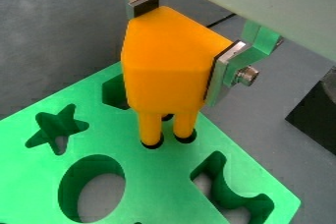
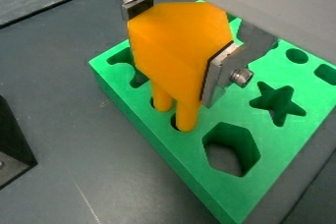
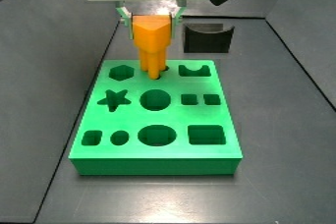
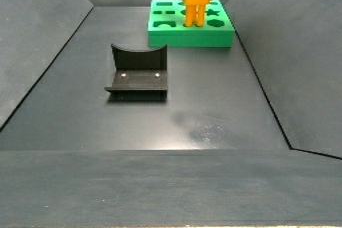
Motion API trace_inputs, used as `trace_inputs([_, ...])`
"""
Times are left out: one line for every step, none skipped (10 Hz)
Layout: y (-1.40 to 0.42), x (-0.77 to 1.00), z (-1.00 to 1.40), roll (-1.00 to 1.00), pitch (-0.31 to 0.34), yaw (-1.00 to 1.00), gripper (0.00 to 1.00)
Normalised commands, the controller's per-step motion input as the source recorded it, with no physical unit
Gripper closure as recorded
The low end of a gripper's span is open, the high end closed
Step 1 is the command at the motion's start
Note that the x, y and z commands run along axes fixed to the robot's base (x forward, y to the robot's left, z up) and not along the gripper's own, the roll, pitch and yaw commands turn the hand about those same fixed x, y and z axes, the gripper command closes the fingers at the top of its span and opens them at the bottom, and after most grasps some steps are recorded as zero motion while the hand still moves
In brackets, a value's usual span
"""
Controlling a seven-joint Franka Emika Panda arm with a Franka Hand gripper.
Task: Pick up the 3 prong object. Move up. Move to above the board. Insert the 3 prong object.
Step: Insert the 3 prong object.
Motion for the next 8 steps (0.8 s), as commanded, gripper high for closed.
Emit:
trace_inputs([0.0, 0.15, -0.16, 0.07, -0.034, -0.01, 1.0])
trace_inputs([0.0, 0.1, -0.14, 0.07, -0.023, -0.07, 1.0])
trace_inputs([0.0, 0.07, -0.13, 0.1, -0.001, -0.21, 1.0])
trace_inputs([-0.01, 0.13, -0.18, 0.1, -0.02, -0.55, 1.0])
trace_inputs([0.0, 0.0, -0.13, 0.06, 0.0, -0.41, 1.0])
trace_inputs([0.0, 0.0, -0.13, 0.02, -0.044, -0.14, 1.0])
trace_inputs([0.0, 0.0, -0.32, 0.08, -0.114, -0.03, 1.0])
trace_inputs([0.0, 0.0, -0.51, 0.07, -0.179, 0.0, 1.0])
